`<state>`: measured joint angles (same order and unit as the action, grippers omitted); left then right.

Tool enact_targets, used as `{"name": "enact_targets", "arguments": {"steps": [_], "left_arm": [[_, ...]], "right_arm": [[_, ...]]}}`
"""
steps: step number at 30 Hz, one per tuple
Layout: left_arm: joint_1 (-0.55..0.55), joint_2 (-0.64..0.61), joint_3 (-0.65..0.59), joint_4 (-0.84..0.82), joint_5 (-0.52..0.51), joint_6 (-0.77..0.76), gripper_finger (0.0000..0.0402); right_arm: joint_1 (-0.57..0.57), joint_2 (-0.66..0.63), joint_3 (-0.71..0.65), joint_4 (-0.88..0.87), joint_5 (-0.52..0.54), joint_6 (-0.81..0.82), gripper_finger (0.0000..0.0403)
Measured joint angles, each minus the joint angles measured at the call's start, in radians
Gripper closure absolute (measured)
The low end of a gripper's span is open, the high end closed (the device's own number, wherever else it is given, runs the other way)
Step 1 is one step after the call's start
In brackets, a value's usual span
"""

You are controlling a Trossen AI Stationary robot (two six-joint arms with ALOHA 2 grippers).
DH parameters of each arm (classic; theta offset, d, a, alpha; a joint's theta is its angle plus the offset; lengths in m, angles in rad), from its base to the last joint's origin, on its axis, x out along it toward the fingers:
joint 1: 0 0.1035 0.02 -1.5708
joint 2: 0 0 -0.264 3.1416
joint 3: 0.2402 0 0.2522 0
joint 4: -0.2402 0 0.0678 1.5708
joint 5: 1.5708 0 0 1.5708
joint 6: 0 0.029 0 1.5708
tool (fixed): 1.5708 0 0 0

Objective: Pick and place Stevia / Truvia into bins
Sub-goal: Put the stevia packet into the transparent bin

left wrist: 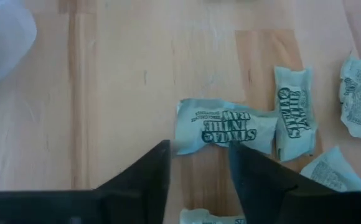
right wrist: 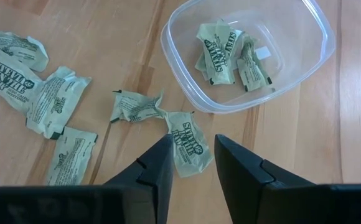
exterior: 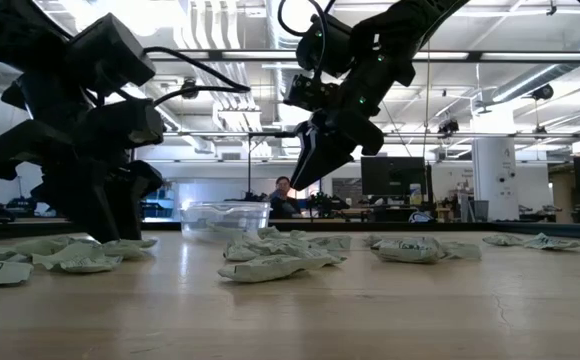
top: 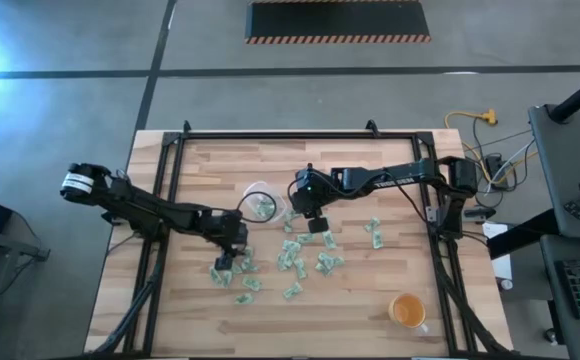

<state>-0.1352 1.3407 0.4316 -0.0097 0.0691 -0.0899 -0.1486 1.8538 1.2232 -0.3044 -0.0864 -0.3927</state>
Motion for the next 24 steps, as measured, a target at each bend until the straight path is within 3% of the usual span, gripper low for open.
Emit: {"name": "enact_targets", "arguments": {"steps": [8,16,24], "left_arm": [[0.000,0.000,0.000,0.002,0.005,0.051,0.0391],[0.002,-0.011,0.000,0.023,0.001,0.046,0.0394],[-0.007,-0.022,-0.001,0.168,0.053,0.072,0.0381]], "right_arm": [[0.000,0.000,0.000,-0.001,0.000,0.000,0.0302],[0.000,0.000,0.000,-0.003,0.000,0.000,0.0301],[0.000,0.000,0.000,-0.003,0.000,0.000,0.0309]]}}
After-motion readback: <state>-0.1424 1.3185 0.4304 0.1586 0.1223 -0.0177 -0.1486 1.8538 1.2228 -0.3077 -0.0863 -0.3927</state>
